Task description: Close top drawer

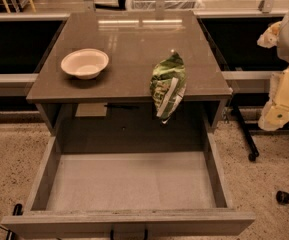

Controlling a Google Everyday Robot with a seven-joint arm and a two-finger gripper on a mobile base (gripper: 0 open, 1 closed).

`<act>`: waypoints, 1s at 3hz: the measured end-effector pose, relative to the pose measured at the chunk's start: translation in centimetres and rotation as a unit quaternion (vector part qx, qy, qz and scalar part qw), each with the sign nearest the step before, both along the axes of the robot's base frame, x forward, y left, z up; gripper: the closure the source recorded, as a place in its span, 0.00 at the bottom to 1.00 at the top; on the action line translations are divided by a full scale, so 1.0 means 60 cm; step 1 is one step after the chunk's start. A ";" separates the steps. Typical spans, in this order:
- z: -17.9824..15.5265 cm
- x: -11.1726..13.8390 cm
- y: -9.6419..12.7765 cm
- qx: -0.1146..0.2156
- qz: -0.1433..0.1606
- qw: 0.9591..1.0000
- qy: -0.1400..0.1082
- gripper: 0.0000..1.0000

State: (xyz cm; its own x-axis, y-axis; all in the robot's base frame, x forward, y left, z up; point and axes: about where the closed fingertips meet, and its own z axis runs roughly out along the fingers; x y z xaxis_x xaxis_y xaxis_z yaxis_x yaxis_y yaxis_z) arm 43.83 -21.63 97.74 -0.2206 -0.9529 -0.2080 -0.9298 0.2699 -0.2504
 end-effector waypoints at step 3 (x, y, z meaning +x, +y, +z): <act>-0.161 -0.029 0.113 0.091 0.077 0.993 0.024 0.00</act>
Offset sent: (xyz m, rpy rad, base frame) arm -0.0299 0.0782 -0.2195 0.4037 0.1799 0.2339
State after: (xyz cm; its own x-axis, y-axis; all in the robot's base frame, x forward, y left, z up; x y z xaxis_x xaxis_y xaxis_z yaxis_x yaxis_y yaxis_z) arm 42.08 -14.85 88.11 -0.0896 -0.9240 -0.3718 -0.9733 0.1605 -0.1643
